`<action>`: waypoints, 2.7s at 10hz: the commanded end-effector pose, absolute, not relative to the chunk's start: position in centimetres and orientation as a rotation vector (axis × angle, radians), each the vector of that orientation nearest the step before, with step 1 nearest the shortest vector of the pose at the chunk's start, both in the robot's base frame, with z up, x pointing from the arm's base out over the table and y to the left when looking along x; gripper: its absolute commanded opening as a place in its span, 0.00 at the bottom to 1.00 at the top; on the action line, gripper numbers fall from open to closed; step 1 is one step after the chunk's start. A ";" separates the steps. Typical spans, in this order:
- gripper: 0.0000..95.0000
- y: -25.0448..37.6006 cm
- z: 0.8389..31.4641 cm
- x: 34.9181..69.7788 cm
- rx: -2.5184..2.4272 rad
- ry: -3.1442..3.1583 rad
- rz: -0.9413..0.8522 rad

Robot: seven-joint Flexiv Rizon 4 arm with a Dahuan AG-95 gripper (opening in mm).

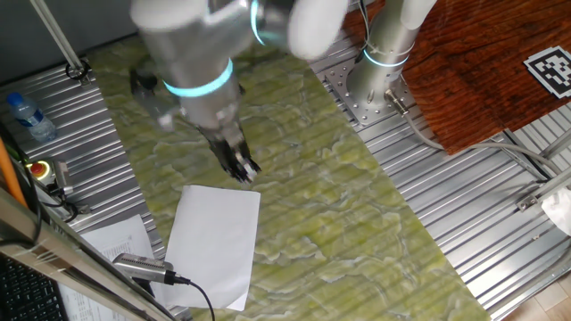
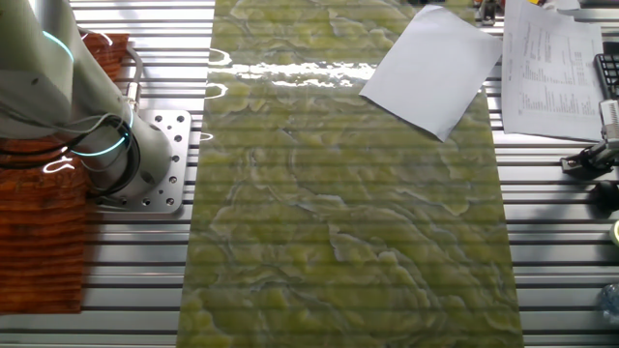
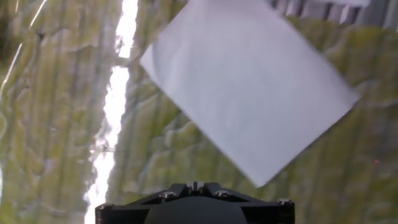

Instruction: Flip over and spread out the paper that is laid flat on the table

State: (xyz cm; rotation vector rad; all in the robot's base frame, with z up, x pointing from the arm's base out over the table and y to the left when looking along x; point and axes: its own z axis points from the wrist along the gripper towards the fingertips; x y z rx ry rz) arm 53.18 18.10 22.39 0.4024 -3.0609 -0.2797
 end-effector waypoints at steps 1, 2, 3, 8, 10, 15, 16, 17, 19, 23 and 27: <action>0.00 17.7 22.5 54.1 0.431 -3.037 -0.178; 0.00 20.2 22.6 54.0 0.379 -3.015 -0.094; 0.00 20.2 22.6 54.0 0.326 -3.023 -0.027; 0.00 20.2 22.6 54.0 0.145 -3.040 0.005; 0.00 20.2 22.6 54.0 0.203 -3.037 -0.009; 0.00 14.4 21.3 54.9 0.307 -3.042 -0.053; 0.00 12.8 21.3 55.1 0.341 -3.035 -0.055; 0.00 11.9 21.5 55.2 0.350 -3.032 -0.055; 0.00 10.3 21.4 54.6 0.352 -3.048 -0.106; 0.00 8.1 20.8 52.4 0.290 -3.023 -0.006; 0.00 7.5 20.1 50.7 0.247 -3.124 0.001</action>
